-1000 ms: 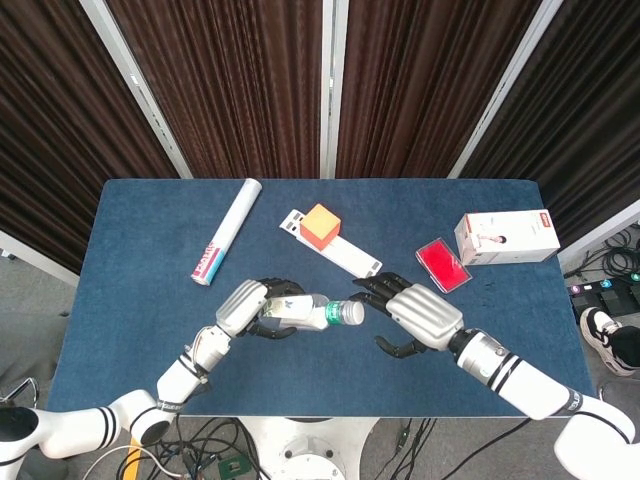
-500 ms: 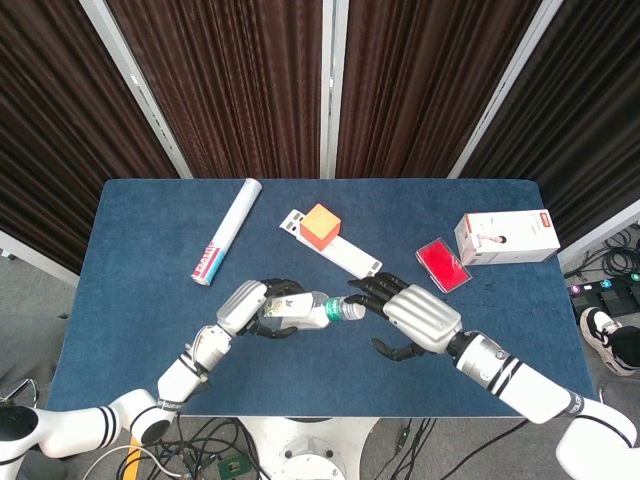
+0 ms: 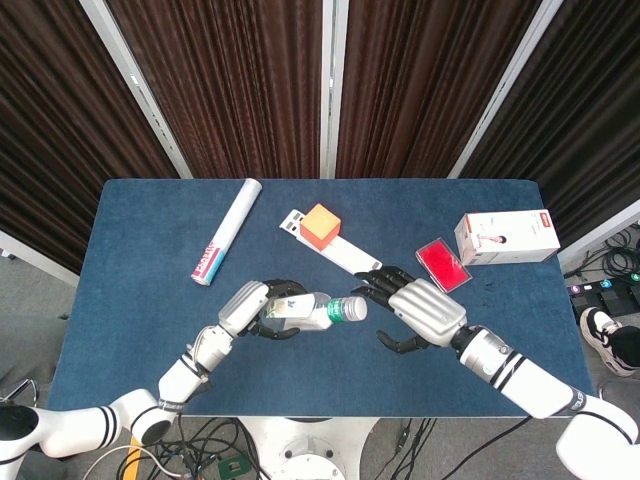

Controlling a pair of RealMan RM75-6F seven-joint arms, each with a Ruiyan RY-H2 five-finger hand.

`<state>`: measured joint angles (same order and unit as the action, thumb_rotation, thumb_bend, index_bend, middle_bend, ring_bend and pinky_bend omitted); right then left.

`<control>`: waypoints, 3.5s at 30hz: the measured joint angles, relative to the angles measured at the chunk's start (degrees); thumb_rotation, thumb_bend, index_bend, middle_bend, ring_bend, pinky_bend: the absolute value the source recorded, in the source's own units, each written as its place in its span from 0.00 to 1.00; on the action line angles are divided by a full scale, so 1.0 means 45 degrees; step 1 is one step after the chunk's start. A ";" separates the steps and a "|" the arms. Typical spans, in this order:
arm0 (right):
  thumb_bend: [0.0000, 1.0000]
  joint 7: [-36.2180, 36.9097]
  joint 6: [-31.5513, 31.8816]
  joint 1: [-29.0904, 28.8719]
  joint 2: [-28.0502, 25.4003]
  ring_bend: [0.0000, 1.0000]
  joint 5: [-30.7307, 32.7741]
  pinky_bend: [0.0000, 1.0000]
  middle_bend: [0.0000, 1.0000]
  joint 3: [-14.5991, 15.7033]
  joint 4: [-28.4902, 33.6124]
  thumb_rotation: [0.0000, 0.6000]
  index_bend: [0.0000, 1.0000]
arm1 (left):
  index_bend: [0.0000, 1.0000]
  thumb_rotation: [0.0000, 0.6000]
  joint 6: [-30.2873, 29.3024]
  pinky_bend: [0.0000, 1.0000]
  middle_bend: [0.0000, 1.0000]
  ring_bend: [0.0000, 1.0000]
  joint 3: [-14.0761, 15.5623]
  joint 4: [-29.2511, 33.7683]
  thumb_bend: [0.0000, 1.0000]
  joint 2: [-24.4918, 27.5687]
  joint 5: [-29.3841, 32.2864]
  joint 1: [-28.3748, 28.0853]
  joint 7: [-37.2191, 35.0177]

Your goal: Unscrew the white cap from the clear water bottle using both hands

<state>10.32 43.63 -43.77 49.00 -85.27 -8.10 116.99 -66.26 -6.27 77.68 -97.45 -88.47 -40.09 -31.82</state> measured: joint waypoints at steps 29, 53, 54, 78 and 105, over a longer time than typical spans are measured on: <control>0.36 -0.0265 0.1340 0.0328 0.0266 0.00 -0.0209 0.00 0.00 -0.0202 -0.0139 0.96 0.15 | 0.45 1.00 0.0312 0.43 0.45 0.38 -0.0042 0.0072 0.48 0.0045 0.0255 -0.0029 -0.0704; 0.23 -0.2415 0.2282 0.0231 0.2066 0.00 0.0570 0.00 0.01 -0.0702 -0.0875 1.00 0.30 | 0.45 1.00 0.0586 0.43 0.45 0.38 -0.0230 0.0559 0.48 0.0260 0.0513 -0.0030 -0.1268; 0.23 -0.2455 0.2287 0.0215 0.2104 0.00 0.0575 0.00 0.02 -0.0712 -0.0891 1.00 0.30 | 0.45 1.00 0.0586 0.43 0.45 0.38 -0.0234 0.0563 0.48 0.0260 0.0514 -0.0031 -0.1259; 0.22 -0.3016 0.2314 -0.0052 0.2579 0.00 0.1097 0.00 0.07 -0.0902 -0.1055 1.00 0.41 | 0.45 1.00 0.0632 0.43 0.45 0.38 -0.0268 0.0664 0.48 0.0347 0.0567 -0.0003 -0.1250; 0.37 -0.3093 0.2663 0.0104 0.2221 0.00 0.1344 0.00 0.12 -0.1038 -0.0941 1.00 0.49 | 0.45 1.00 0.0679 0.43 0.45 0.38 -0.0177 0.0341 0.48 0.0327 0.0514 0.0043 -0.1528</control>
<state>-3.60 55.61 -43.31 59.00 -79.22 -12.77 112.76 -63.21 -7.06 79.21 -95.98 -86.16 -39.90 -38.69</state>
